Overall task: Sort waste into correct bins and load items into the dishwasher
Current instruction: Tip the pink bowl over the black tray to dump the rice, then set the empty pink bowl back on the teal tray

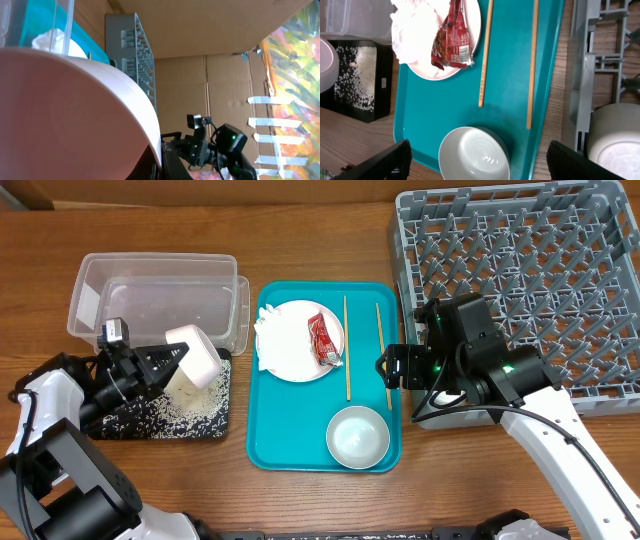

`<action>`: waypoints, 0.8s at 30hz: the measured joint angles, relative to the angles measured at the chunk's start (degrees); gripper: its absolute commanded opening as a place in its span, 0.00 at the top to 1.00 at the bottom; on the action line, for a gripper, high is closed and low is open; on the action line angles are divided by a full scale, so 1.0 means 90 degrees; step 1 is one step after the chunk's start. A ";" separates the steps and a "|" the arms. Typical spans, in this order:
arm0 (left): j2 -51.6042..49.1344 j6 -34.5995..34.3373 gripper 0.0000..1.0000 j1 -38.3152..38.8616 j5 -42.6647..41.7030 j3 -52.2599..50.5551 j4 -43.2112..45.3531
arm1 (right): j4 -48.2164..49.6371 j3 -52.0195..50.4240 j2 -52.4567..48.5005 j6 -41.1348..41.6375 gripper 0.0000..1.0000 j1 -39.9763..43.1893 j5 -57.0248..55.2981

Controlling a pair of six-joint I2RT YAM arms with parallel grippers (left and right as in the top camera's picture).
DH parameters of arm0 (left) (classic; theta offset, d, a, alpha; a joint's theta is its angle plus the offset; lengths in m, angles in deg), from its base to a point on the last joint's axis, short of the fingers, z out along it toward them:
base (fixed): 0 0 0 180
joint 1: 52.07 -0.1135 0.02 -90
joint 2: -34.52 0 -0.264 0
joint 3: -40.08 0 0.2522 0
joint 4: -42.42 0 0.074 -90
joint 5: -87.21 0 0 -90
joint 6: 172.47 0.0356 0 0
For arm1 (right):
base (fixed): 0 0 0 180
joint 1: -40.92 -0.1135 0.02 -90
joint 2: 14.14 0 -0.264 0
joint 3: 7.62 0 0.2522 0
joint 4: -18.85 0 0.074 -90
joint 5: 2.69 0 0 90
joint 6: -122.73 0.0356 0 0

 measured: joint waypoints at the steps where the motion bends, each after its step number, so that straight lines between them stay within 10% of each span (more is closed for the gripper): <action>1: 0.0000 0.0058 0.96 0.0005 -0.0002 0.0000 -0.0036 | 0.0002 0.0000 0.0000 0.0000 0.12 0.0000 0.0002; 15: 0.0376 0.0270 0.96 0.0933 0.1586 0.0005 -0.0627 | 0.0002 0.0000 0.0000 0.0002 0.11 0.0000 0.0000; 24: 0.1637 -0.2280 0.96 0.4318 0.5362 0.0007 0.0542 | 0.0046 0.0000 -0.0002 -0.0002 0.09 0.0000 -0.0002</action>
